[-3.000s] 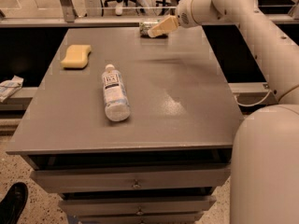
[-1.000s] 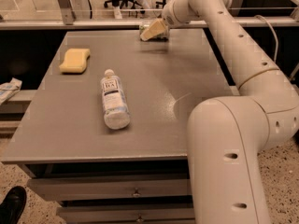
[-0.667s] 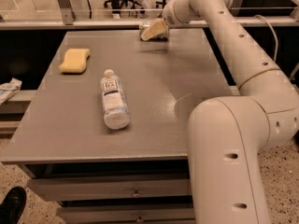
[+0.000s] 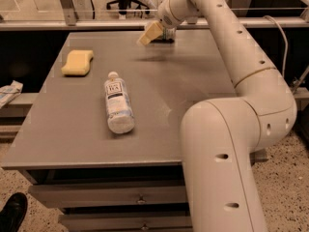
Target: Place 7up can upright
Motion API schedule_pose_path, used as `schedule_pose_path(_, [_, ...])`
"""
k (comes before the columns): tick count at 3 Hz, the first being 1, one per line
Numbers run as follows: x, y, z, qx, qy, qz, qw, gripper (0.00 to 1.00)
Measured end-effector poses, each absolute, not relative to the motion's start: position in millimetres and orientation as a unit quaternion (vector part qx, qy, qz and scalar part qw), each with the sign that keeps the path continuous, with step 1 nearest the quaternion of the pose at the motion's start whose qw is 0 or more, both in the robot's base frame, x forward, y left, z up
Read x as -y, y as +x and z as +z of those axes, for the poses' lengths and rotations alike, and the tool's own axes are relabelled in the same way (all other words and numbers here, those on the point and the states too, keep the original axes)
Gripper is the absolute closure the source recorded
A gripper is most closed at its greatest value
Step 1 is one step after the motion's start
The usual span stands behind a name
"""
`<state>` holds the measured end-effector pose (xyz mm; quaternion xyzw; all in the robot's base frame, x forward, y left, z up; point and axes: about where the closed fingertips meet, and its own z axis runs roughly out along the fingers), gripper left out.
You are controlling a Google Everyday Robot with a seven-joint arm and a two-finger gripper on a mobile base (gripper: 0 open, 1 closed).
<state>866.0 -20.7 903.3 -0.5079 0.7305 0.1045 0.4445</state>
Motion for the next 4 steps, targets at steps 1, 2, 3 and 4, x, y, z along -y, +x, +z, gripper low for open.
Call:
schedule_pose_path(1, [2, 854, 897, -0.722, -0.539, 0.118, 0.417, 0.0])
schedule_pose_path(2, [4, 855, 894, -0.723, -0.547, 0.107, 0.407, 0.0])
schedule_pose_path(3, [16, 863, 893, -0.733, -0.538, 0.088, 0.408, 0.0])
schedule_pose_path(4, [31, 869, 889, -0.745, -0.52, 0.083, 0.409, 0.0])
